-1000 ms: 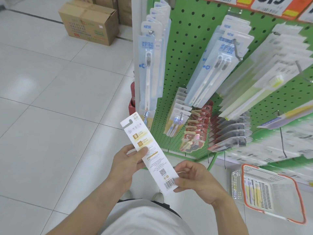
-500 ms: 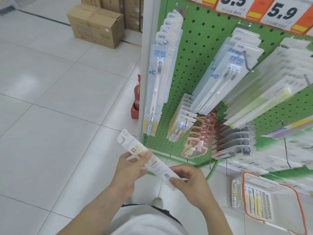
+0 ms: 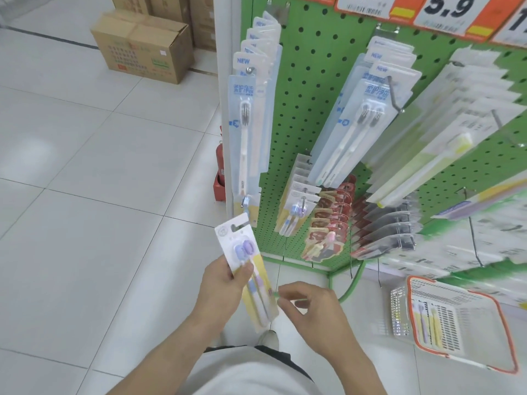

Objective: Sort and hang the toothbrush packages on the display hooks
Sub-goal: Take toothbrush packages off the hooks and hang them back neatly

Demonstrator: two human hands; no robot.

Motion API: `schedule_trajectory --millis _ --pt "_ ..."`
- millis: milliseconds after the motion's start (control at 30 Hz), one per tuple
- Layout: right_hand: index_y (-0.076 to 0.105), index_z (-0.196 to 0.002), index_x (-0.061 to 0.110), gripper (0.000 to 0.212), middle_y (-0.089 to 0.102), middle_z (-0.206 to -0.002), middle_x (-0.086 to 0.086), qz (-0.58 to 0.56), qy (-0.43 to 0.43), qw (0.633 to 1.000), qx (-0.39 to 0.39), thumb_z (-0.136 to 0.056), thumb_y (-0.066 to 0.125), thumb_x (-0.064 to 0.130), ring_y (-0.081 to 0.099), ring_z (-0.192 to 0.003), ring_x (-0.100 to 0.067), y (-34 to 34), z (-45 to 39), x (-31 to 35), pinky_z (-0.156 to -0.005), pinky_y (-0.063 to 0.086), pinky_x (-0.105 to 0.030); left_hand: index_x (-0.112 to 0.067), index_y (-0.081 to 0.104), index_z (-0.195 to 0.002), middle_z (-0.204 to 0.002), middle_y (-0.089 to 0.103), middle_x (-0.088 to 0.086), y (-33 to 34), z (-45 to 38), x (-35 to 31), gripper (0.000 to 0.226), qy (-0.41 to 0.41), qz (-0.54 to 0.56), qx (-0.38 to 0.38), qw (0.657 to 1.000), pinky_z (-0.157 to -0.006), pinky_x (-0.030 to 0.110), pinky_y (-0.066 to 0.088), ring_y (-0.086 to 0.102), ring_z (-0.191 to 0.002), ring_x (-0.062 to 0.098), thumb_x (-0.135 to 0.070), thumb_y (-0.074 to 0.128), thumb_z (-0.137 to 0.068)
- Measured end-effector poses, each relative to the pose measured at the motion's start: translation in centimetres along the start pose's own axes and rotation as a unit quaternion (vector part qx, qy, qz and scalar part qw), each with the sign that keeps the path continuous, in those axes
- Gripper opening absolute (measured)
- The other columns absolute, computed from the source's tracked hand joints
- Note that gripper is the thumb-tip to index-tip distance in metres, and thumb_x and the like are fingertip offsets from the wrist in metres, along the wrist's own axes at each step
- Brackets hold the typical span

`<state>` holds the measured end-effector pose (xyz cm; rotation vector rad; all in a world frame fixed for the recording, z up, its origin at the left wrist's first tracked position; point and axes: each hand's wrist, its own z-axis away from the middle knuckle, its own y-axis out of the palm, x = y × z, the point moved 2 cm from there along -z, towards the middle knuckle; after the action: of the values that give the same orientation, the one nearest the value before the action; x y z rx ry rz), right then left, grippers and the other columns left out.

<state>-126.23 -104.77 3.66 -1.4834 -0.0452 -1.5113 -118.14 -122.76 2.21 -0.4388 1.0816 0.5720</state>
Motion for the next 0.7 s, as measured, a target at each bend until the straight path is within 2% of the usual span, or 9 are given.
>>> schedule_trajectory --millis 100,167,233,300,367,433,567,700 --pt "0.068 -0.112 0.039 0.026 0.073 -0.102 0.022 -0.069 -0.002 0.994 -0.082 -0.091 0.074 0.026 0.067 -0.101 0.005 -1.0 -0.5 0.7 -0.087 0.056 -0.020 -0.023 0.067 -0.114 -0.106 0.075 -0.009 1.1 -0.2 -1.0 0.019 0.070 -0.064 0.055 0.994 -0.081 0.019 0.051 0.069 -0.099 0.005 -0.013 0.061 -0.099" --pt "0.063 -0.118 0.041 0.032 0.072 -0.107 0.020 -0.115 -0.005 0.988 -0.101 -0.091 0.074 0.029 0.066 -0.102 0.005 -1.6 -1.3 1.5 -0.084 0.054 -0.015 -0.027 0.059 -0.128 -0.120 0.070 -0.016 2.0 -0.3 -2.0 0.031 0.108 -0.088 0.105 0.985 -0.088 0.011 0.047 0.064 -0.110 -0.004 -0.011 0.058 -0.100" --pt "0.063 -0.121 0.039 0.033 0.074 -0.103 0.019 -0.165 0.005 0.980 -0.111 -0.090 0.073 0.035 0.069 -0.098 0.003 -2.2 -2.5 2.2 -0.081 0.056 -0.018 -0.026 0.054 -0.135 -0.129 0.065 -0.017 2.8 -0.8 -2.4 0.039 0.138 -0.115 0.142 0.973 -0.094 0.010 0.044 0.058 -0.119 -0.006 -0.008 0.055 -0.101" --pt "0.067 -0.115 0.037 0.024 0.074 -0.097 0.024 -0.158 0.003 0.978 -0.134 -0.091 0.071 0.036 0.071 -0.090 0.000 -2.4 -3.7 2.6 -0.079 0.059 -0.026 -0.025 0.049 -0.140 -0.135 0.061 -0.016 3.3 -1.5 -2.8 0.042 0.151 -0.139 0.162 0.965 -0.096 0.007 0.042 0.053 -0.123 -0.009 -0.006 0.052 -0.102" --pt "0.073 -0.101 0.032 0.008 0.073 -0.090 0.026 -0.121 -0.016 0.980 -0.155 -0.093 0.071 0.029 0.070 -0.085 0.000 -2.3 -4.6 2.6 -0.077 0.059 -0.031 -0.025 0.047 -0.142 -0.138 0.058 -0.015 3.5 -2.4 -3.1 0.043 0.154 -0.157 0.177 0.959 -0.104 0.015 0.043 0.050 -0.128 -0.008 -0.007 0.052 -0.103" --pt "0.073 -0.094 0.028 0.004 0.073 -0.086 0.020 -0.153 0.000 0.974 -0.170 -0.092 0.074 0.024 0.070 -0.083 -0.004 -2.4 -5.3 2.1 -0.075 0.059 -0.037 -0.024 0.047 -0.143 -0.138 0.058 -0.015 3.6 -3.4 -3.4 0.043 0.153 -0.173 0.193 0.954 -0.109 0.024 0.043 0.050 -0.130 -0.003 -0.010 0.052 -0.103" --pt "0.067 -0.105 0.028 0.022 0.075 -0.085 0.007 -0.238 0.038 0.955 -0.173 -0.087 0.079 0.029 0.071 -0.084 -0.016 -2.7 -5.9 0.7 -0.075 0.061 -0.047 -0.021 0.047 -0.139 -0.136 0.062 -0.009 4.2 -4.6 -4.0 0.041 0.116 -0.133 0.230 0.957 -0.106 0.030 0.048 0.056 -0.129 0.008 -0.024 0.059 -0.101" --pt "0.072 -0.096 0.019 0.005 0.073 -0.084 0.006 -0.278 0.045 0.938 -0.200 -0.091 0.074 0.018 0.068 -0.076 -0.017 -3.0 -6.7 0.1 -0.064 0.062 -0.049 -0.015 0.053 -0.122 -0.118 0.071 -0.001 6.1 -4.5 -4.6 0.026 0.074 -0.055 0.179 0.980 -0.093 0.025 0.054 0.067 -0.112 0.013 -0.018 0.063 -0.098"
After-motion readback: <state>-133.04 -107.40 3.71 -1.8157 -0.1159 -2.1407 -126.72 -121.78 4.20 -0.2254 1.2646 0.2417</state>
